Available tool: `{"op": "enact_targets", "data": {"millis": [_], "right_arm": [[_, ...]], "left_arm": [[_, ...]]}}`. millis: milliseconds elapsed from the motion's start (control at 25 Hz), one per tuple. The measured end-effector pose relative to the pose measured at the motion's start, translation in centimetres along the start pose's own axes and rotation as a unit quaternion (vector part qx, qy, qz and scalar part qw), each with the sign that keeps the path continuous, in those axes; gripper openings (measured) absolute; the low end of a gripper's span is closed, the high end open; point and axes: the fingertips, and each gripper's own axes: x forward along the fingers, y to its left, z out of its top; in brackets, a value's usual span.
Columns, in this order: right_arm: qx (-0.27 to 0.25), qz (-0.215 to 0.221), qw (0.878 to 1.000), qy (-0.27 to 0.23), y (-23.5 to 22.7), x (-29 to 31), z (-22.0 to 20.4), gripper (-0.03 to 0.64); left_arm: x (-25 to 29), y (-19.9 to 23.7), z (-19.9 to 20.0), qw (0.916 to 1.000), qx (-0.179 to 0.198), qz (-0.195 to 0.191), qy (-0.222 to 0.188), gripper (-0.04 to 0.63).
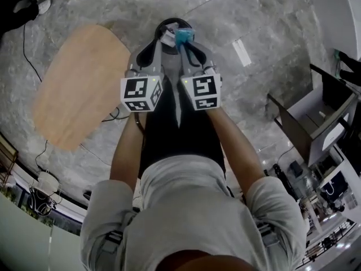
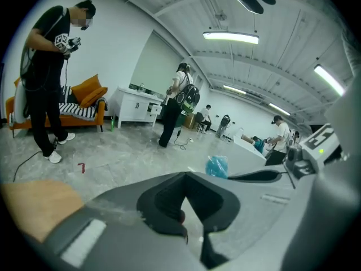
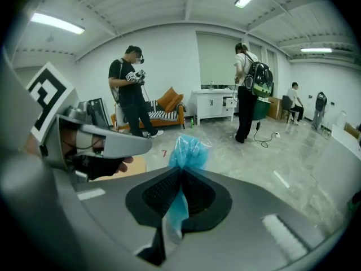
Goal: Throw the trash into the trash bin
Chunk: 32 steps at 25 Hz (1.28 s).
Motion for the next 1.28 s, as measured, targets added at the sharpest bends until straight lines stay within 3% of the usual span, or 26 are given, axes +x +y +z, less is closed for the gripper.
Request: {"op": "enact_targets", "data": {"millis": [160, 440, 560, 800, 1040, 1280], "right_arm": [[-0.067, 0.019, 0.997, 0.024, 1.3, 3.2, -5.5, 0.025], [-0.087, 0.048, 0.993, 0.059, 0.2, 9.4, -14.2, 0.025], [-0.078, 0.059, 0.993, 0.062, -1.1, 12.1, -16.9, 0.025], [-0.05, 0.074, 0.99, 0.114, -2.8, 17.2, -24.7, 0.025], [-0.02, 0.09, 0.986, 0.136, -2.5, 22.4, -29.6, 0.025], [0.006, 0.088, 0.981, 0.17, -2.5, 27.7, -34.4, 0.025]], "left_arm": [[2.6, 1.2, -6.6, 0.9994, -0.007, 0.001, 0.035, 0.018], [6.2, 3.6, -15.6, 0.996, -0.053, 0.047, 0.054, 0.018], [8.1, 5.3, -19.6, 0.9927, -0.079, 0.07, 0.058, 0.018], [12.2, 6.8, -26.6, 0.9915, -0.072, 0.062, 0.088, 0.018], [15.5, 9.8, -31.0, 0.9892, -0.085, 0.067, 0.099, 0.018], [17.6, 11.4, -34.6, 0.9891, -0.067, 0.063, 0.114, 0.018]]}}
